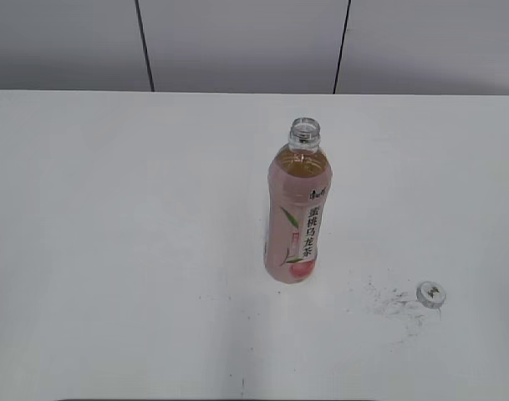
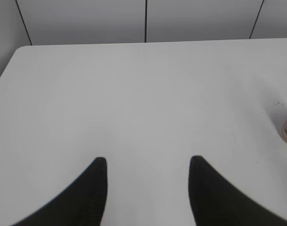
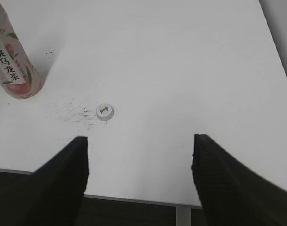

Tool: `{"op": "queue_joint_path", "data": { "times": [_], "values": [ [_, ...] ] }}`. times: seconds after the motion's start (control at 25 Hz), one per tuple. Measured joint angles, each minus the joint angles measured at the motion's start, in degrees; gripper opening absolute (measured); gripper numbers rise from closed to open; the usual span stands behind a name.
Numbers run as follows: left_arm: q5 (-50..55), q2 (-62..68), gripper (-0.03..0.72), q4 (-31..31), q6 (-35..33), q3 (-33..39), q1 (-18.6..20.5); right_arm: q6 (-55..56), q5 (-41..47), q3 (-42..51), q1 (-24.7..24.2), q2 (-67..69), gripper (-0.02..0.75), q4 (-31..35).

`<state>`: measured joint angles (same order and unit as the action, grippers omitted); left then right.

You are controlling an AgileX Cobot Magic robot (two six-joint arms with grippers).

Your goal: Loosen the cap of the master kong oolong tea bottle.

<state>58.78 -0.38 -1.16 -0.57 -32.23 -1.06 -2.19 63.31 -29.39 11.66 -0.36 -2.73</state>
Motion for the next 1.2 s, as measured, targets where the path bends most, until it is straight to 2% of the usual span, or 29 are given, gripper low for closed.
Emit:
{"op": "queue_joint_path", "data": {
  "times": [0.32, 0.56, 1.2],
  "values": [
    [0.0, 0.0, 0.342, 0.0, -0.1, 0.0, 0.2, 0.0, -0.1, 0.0, -0.5, 0.0, 0.519, 0.0],
    [0.0, 0.0, 0.339, 0.0, -0.1, 0.0, 4.3, 0.0, -0.1, 0.0, -5.9, 0.0, 0.519, 0.0],
    [0.0, 0.0, 0.248, 0.0, -0.1, 0.1, 4.4, 0.0, -0.3, 0.0, -8.1, 0.0, 0.519, 0.0]
  ]
}}
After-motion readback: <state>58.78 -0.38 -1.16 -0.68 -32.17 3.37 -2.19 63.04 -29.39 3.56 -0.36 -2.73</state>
